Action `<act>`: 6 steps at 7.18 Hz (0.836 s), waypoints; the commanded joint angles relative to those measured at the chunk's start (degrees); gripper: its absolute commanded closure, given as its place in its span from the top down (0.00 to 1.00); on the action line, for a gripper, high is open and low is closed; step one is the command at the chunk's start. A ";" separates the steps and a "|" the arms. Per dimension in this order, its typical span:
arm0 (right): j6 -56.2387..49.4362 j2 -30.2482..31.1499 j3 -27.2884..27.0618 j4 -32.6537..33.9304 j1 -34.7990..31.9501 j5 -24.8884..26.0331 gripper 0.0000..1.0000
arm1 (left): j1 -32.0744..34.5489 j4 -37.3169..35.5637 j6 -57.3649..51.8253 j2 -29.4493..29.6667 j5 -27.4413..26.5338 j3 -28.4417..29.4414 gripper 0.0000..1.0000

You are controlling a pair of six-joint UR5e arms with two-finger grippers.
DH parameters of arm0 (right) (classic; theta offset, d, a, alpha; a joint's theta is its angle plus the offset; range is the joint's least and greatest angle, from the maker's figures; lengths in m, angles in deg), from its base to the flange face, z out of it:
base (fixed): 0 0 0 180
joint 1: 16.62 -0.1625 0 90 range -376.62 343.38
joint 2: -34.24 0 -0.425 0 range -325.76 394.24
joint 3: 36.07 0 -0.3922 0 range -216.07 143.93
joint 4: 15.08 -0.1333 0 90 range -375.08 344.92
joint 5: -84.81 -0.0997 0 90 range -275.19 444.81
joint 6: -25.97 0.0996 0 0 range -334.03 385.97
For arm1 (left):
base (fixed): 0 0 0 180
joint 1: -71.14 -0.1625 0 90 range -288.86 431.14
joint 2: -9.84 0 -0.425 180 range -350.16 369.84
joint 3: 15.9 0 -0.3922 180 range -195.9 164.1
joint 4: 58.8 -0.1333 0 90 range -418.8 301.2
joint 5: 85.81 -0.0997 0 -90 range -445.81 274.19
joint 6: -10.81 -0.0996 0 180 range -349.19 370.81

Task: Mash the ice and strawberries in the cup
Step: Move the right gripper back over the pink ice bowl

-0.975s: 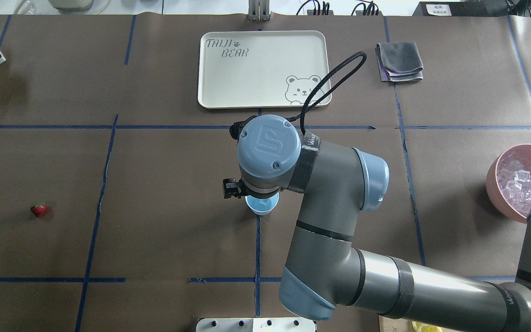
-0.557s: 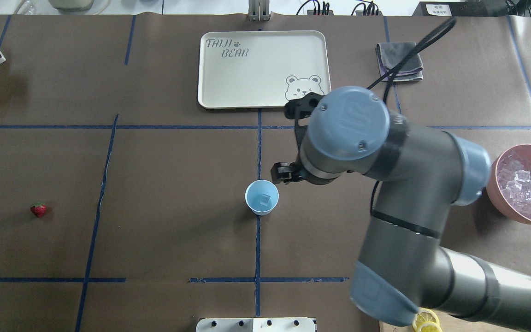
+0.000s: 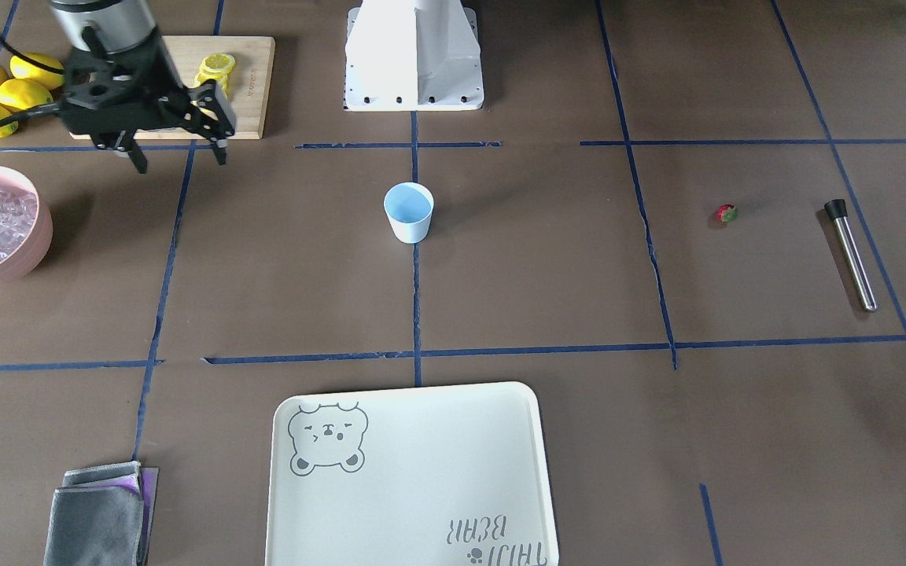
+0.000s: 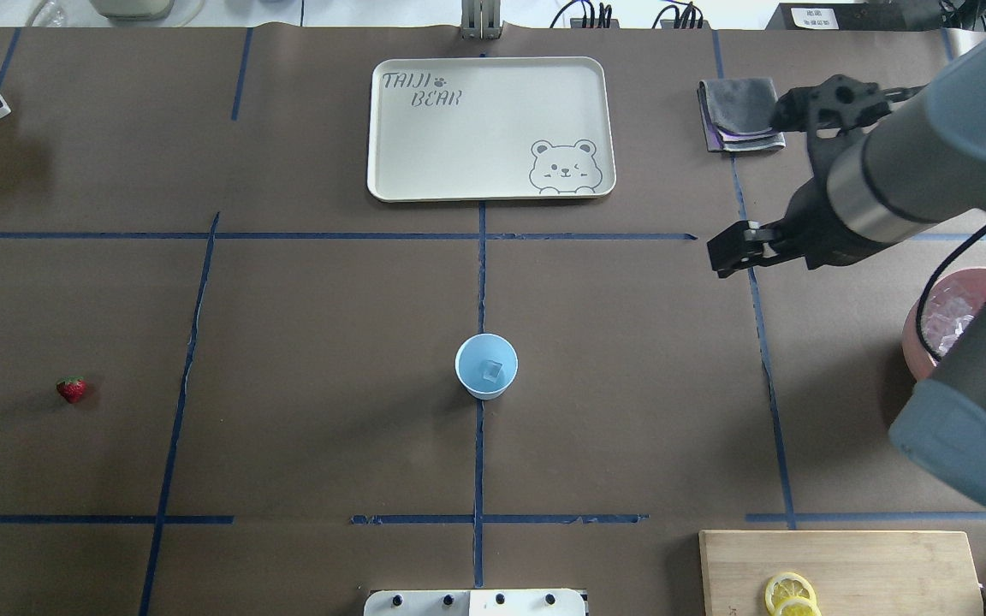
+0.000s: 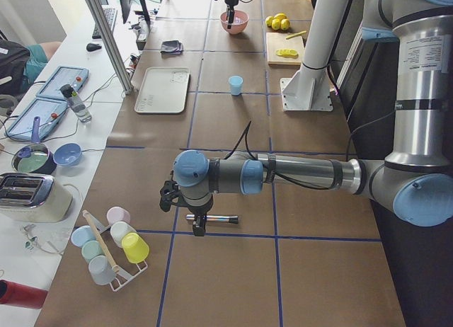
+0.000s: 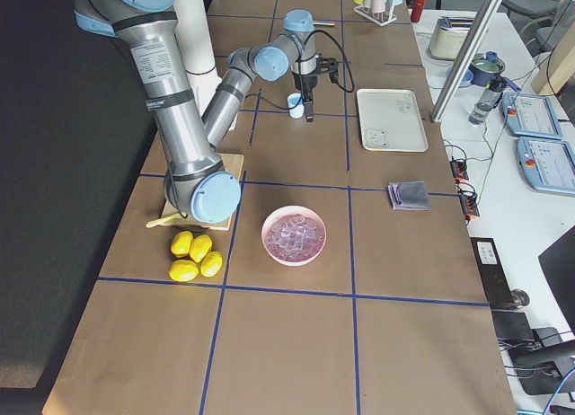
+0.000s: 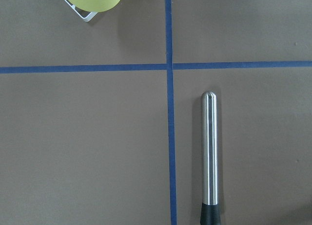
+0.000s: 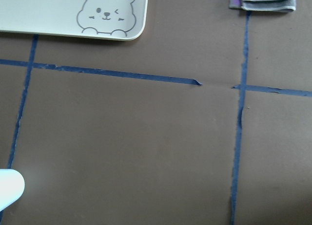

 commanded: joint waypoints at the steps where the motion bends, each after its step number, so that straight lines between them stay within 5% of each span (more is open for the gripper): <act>1: -8.85 17.51 -0.03 -12.85 -9.31 -5.26 0.99 | 0.00 0.00 0.09 0.13 1.03 -0.07 1.00; 2: -9.33 22.91 2.93 -19.02 -12.21 -6.74 0.99 | 0.08 0.00 0.09 0.13 1.12 -0.16 1.00; 6: -9.25 25.16 13.66 -20.31 -14.53 -9.48 0.99 | 0.09 -0.52 0.18 -0.75 1.12 -2.96 1.00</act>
